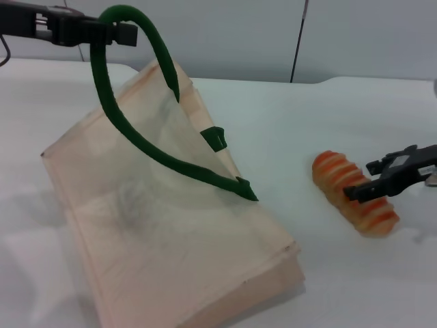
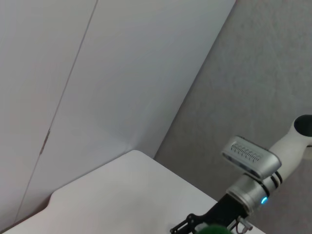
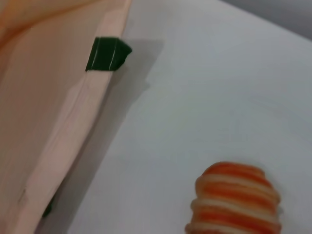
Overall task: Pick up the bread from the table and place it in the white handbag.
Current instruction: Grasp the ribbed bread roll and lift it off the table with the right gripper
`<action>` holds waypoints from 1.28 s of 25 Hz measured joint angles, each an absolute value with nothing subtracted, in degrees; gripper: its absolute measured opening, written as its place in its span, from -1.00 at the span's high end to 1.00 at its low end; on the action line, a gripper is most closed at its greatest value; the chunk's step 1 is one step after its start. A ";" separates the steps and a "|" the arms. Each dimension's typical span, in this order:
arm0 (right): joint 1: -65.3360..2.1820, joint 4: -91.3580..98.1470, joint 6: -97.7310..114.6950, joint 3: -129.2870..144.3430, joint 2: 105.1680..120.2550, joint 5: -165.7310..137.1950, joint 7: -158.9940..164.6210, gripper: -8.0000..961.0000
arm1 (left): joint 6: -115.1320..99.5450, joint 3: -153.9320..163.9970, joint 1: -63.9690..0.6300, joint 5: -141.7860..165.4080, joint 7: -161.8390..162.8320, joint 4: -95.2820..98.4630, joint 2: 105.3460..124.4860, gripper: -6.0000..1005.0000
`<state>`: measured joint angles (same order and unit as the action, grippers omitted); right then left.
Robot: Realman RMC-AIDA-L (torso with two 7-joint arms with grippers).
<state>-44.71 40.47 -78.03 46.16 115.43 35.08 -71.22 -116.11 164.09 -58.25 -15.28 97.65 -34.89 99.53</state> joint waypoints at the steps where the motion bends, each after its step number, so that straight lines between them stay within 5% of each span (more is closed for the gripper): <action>1: -45.05 39.76 -77.46 46.15 115.43 34.76 -71.22 -0.85 | -116.10 164.09 -58.26 -15.39 97.65 -34.89 99.53 0.72; 27: -45.87 35.14 -70.84 53.17 115.61 34.51 -73.21 -0.85 | -116.10 164.09 -58.10 -16.06 97.56 -34.89 99.58 0.71; 32: -46.16 35.27 -71.88 52.97 115.43 35.44 -74.53 -0.56 | -116.11 164.09 -58.05 -16.03 97.62 -34.89 99.58 0.71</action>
<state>-46.16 35.27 -71.88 52.97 115.43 35.44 -74.53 -116.11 164.09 -58.05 -16.03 97.62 -34.89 99.58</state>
